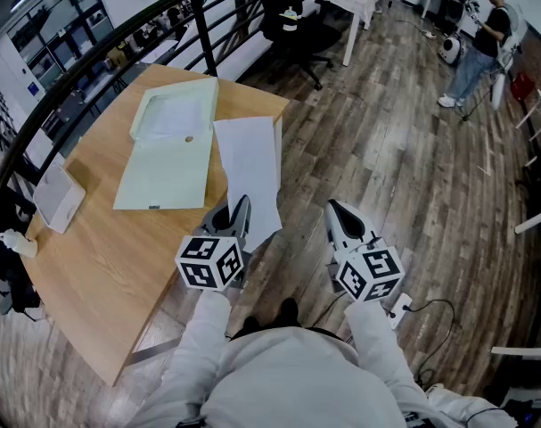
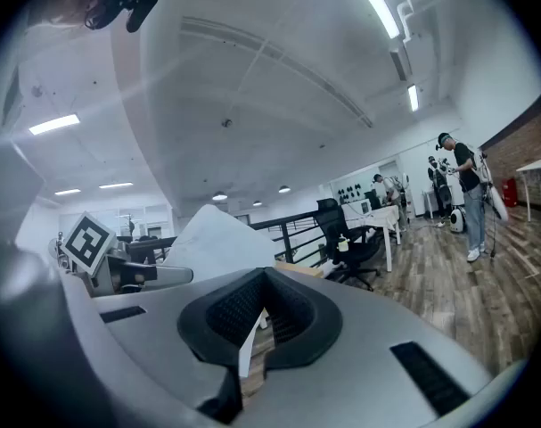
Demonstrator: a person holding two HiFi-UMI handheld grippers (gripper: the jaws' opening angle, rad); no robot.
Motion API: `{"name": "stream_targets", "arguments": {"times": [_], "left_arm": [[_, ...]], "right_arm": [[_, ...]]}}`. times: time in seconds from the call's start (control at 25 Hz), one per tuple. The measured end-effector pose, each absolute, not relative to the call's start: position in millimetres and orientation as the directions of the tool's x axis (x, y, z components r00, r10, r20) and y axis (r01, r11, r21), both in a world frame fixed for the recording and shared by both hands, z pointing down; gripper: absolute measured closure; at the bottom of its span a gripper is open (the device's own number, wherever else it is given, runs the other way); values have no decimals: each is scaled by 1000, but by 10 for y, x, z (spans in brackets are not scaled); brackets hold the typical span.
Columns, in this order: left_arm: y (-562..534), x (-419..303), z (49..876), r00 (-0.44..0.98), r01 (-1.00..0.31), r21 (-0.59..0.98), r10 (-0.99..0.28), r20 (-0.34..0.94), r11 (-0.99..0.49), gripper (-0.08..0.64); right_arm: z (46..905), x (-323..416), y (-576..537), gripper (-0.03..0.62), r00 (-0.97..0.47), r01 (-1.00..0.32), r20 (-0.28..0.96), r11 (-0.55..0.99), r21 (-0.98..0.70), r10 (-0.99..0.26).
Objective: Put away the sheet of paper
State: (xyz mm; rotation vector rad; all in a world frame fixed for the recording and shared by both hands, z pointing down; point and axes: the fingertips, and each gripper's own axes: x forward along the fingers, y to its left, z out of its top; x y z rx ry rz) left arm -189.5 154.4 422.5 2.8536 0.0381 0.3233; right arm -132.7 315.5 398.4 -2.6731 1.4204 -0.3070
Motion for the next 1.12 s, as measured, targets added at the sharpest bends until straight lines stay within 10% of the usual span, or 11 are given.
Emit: {"name": "stream_targets", "arguments": {"times": [1.12], "left_arm": [[1251,-572,4191,969,-1,262,64,238,-965,543]], "right_arm": [[4108,-137,2942,563,528,-799,146,-548,-247,-836]]}}
